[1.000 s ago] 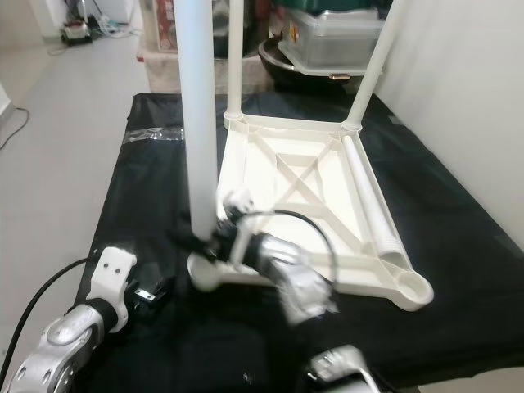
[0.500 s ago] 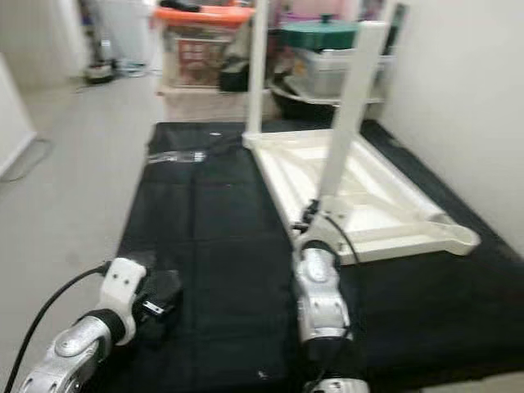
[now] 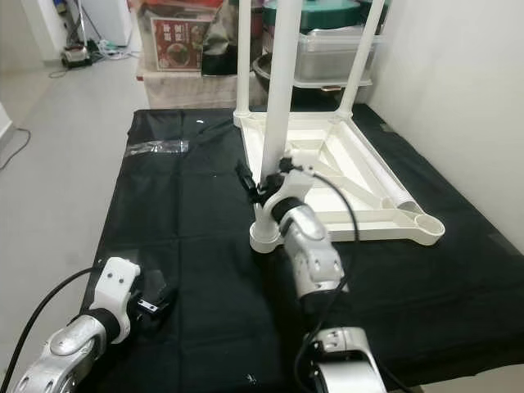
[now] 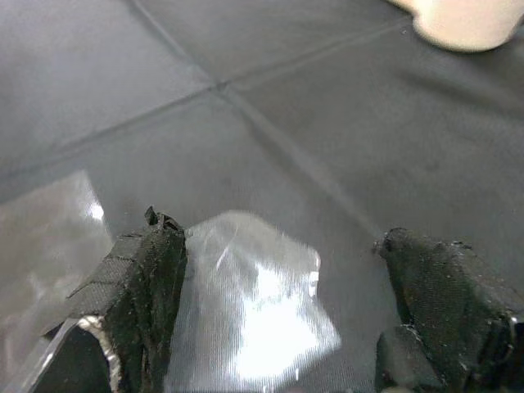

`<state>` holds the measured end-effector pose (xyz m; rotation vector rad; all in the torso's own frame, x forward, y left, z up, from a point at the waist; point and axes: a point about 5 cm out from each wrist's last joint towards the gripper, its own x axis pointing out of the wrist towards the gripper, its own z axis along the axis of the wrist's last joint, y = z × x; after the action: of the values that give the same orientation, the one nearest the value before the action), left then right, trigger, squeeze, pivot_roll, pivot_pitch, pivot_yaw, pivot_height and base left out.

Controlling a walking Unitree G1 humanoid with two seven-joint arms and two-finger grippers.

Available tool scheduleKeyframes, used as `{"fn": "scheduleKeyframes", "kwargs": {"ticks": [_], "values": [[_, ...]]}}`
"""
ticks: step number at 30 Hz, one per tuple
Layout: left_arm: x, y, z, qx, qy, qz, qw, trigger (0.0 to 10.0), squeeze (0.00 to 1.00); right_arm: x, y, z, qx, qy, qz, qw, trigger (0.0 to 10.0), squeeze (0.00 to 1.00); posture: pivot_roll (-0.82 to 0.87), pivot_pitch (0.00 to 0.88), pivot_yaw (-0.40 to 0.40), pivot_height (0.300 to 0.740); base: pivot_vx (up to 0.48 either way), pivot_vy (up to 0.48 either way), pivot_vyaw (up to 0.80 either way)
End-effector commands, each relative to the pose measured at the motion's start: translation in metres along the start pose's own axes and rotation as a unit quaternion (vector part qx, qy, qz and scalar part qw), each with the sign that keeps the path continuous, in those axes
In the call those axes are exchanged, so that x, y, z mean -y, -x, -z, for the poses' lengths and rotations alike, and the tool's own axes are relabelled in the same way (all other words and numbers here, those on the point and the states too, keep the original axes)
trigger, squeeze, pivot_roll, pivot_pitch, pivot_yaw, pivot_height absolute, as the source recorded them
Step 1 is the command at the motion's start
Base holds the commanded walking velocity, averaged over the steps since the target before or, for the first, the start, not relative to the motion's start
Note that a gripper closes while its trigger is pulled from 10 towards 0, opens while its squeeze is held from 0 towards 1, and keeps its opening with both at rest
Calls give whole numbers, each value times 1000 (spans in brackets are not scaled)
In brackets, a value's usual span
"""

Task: Building children table

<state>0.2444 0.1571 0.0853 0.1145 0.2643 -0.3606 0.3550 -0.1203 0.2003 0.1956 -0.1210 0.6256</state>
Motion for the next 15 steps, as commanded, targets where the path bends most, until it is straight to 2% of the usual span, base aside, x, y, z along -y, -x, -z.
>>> {"fn": "scheduleKeyframes", "kwargs": {"ticks": [1, 4, 5, 6, 7, 8, 9, 10, 11, 12, 13, 14, 15], "values": [[-2, -2, -1, 0, -7, -2, 1000, 10000, 0, -36, -5, -3, -5, -5, -168, 986, 10000, 0, 120, 0, -73, 740, 0, 0, 0], [-2, -2, -2, 0, -7, -2, 1000, 10000, 0, -41, -3, 1, -12, 1, -196, 981, 10000, 0, 120, 0, -73, 740, 0, 0, 0], [-2, -2, -2, 1, -7, -3, 1000, 10000, 0, -56, 4, 11, -30, 7, -254, 967, 9843, 0, 132, 0, -79, 740, 0, 0, 0], [-2, -2, -2, 1, -7, -3, 1000, 10000, 0, -56, 4, 11, -30, 7, -254, 967, 9843, 0, 132, 0, -79, 740, 0, 0, 0], [-1, -1, -2, 2, -7, -4, 1000, 10000, 0, -81, 22, 27, -56, 9, -357, 932, 4314, 0, 142, 0, -80, 740, 0, 0, 0], [-1, -1, -2, 2, -7, -4, 1000, 10000, 0, -81, 22, 27, -56, 9, -357, 932, 4314, 0, 142, 0, -80, 740, 0, 0, 0], [0, 1, -2, 2, -7, -3, 1000, 10000, 0, -89, 29, 32, -66, 7, -388, 919, 4314, 0, 142, 0, -80, 740, 0, 0, 0], [0, 1, -2, 2, -7, -3, 1000, 10000, 0, -89, 29, 32, -66, 7, -388, 919, 4314, 0, 142, 0, -80, 740, 0, 0, 0], [0, 3, -1, 1, -7, -2, 1000, 10000, 0, -92, 34, 37, -74, 6, -403, 912, 4392, 0, 141, 0, -78, 740, 0, 0, 0], [0, 3, -1, 1, -7, -2, 1000, 10000, 0, -92, 34, 37, -74, 6, -403, 912, 4392, 0, 141, 0, -78, 740, 0, 0, 0], [-2, 5, 1, -3, -9, -5, 1000, 10000, 0, -93, 36, 42, -79, 3, -398, 914, 3882, 0, 137, 0, -75, 740, 0, 0, 0], [-2, 6, 1, -3, -7, -6, 1000, 10000, 0, -90, 34, 46, -83, 6, -373, 924, 0, 0, 133, 0, -73, 740, 0, 0, 0], [-2, 6, 1, -3, -7, -6, 1000, 10000, 0, -90, 34, 46, -83, 6, -373, 924, 0, 0, 133, 0, -73, 740, 0, 0, 0]]}}
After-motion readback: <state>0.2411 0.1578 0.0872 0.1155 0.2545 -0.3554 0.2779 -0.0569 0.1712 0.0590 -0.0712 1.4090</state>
